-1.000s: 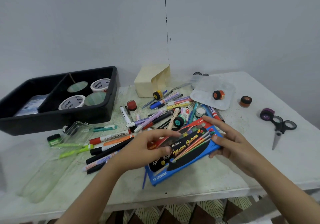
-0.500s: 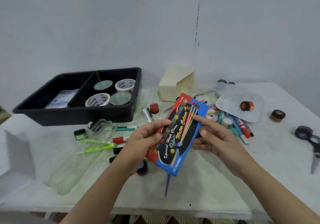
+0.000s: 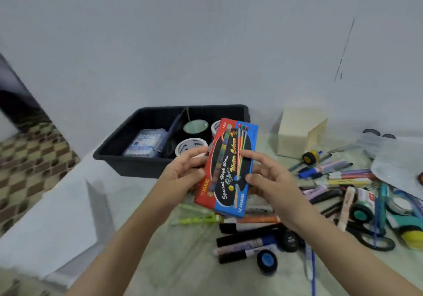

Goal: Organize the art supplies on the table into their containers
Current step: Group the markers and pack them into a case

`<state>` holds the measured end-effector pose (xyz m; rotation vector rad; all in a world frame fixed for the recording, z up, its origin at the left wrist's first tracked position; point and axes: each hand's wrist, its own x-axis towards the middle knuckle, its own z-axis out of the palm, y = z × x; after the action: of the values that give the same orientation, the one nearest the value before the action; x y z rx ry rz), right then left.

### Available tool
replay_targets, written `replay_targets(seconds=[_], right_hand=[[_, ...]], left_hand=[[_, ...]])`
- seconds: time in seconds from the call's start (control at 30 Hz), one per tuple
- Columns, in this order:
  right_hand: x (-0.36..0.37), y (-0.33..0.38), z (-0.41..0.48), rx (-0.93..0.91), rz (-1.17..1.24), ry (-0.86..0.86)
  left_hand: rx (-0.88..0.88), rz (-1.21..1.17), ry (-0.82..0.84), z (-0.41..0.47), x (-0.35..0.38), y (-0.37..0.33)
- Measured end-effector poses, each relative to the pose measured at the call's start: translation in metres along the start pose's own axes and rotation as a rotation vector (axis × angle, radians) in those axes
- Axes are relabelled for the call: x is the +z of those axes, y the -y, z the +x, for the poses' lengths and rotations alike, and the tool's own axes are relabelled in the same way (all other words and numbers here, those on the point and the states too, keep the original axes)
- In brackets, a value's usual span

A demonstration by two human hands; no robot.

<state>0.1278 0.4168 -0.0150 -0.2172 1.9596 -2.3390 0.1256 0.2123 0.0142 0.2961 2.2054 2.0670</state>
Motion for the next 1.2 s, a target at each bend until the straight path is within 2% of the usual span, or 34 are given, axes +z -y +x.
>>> replay_targets(seconds=[0.17, 0.23, 0.43, 0.6, 0.83, 1.0, 1.2], right_hand=[[0.052, 0.002, 0.054, 0.019, -0.023, 0.036], [0.073, 0.004, 0.076, 0.037, -0.041, 0.040], [0.131, 0.003, 0.142, 0.092, -0.146, 0.022], [0.176, -0.001, 0.191, 0.101, -0.224, 0.023], [0.223, -0.022, 0.240, 0.236, -0.264, -0.015], [0.236, -0.050, 0.252, 0.305, -0.398, -0.069], [0.235, -0.060, 0.254, 0.218, -0.671, -0.109]], left_hand=[[0.092, 0.427, -0.157, 0.029, -0.107, -0.003], [0.064, 0.592, -0.191, 0.040, -0.150, -0.001], [-0.097, 0.834, -0.206, 0.063, -0.242, 0.019], [-0.253, 0.732, -0.119, 0.070, -0.272, 0.034], [-0.197, 0.734, -0.111, 0.070, -0.281, 0.046], [-0.212, 0.707, -0.083, 0.069, -0.286, 0.048], [-0.234, 0.724, -0.106, 0.073, -0.282, 0.054]])
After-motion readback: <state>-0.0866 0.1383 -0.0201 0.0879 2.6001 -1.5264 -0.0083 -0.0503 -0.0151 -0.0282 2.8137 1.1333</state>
